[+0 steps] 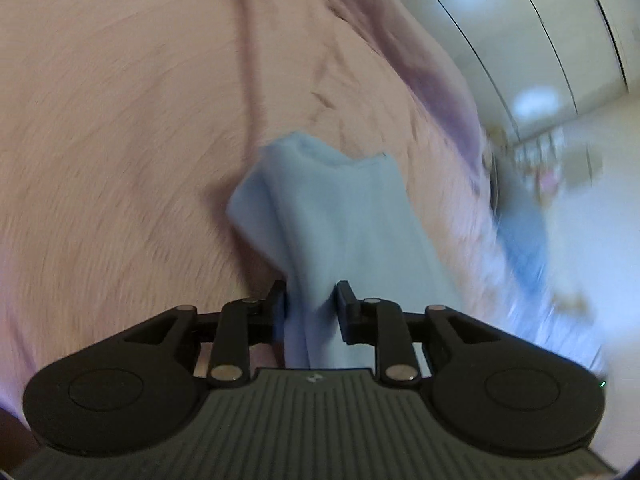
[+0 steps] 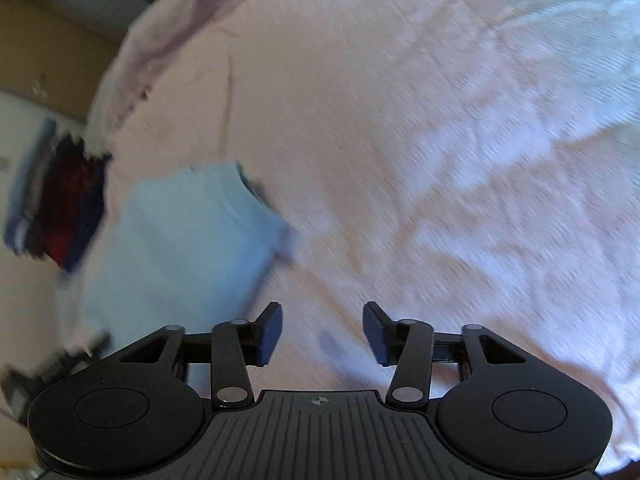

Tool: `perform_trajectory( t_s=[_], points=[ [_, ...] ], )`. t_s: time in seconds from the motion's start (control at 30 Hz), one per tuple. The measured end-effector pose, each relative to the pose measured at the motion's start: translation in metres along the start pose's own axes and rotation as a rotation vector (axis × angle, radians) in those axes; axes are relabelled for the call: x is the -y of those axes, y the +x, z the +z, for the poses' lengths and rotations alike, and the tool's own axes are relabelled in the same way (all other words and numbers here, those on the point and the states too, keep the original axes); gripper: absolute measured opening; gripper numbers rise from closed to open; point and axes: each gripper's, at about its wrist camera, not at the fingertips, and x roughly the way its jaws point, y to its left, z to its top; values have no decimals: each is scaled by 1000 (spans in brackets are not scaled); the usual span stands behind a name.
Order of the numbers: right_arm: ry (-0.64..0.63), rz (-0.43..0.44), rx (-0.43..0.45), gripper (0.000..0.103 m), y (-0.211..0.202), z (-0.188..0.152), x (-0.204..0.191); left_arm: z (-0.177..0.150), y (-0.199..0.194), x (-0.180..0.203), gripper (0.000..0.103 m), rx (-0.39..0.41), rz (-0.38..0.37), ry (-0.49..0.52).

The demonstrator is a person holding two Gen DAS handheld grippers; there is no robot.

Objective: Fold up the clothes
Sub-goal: 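Grasp the folded sweatshirt bundle with the left gripper, then grasp the bundle with the right gripper beside the left gripper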

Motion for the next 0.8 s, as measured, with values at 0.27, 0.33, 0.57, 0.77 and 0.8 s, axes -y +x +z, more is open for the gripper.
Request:
perform_trajectory(
  t_s=[0.27, 0.33, 0.57, 0.77, 0.8],
  points=[
    [-96, 52, -8, 74, 20, 37, -20, -32, 6, -6, 34, 42, -24, -201],
    [-96, 45, -40, 74, 32, 42, -21, -37, 11, -2, 24, 48, -17, -212],
    [-126, 66, -156, 74, 41, 65, -13, -10, -8, 19, 11, 104, 95, -22],
    [-234, 173, -232, 74, 57, 91, -15, 4, -10, 15, 26, 75, 174, -3],
    [-250, 200, -239, 74, 62, 95, -18, 4, -13, 15, 27, 86, 169, -4]
  ],
)
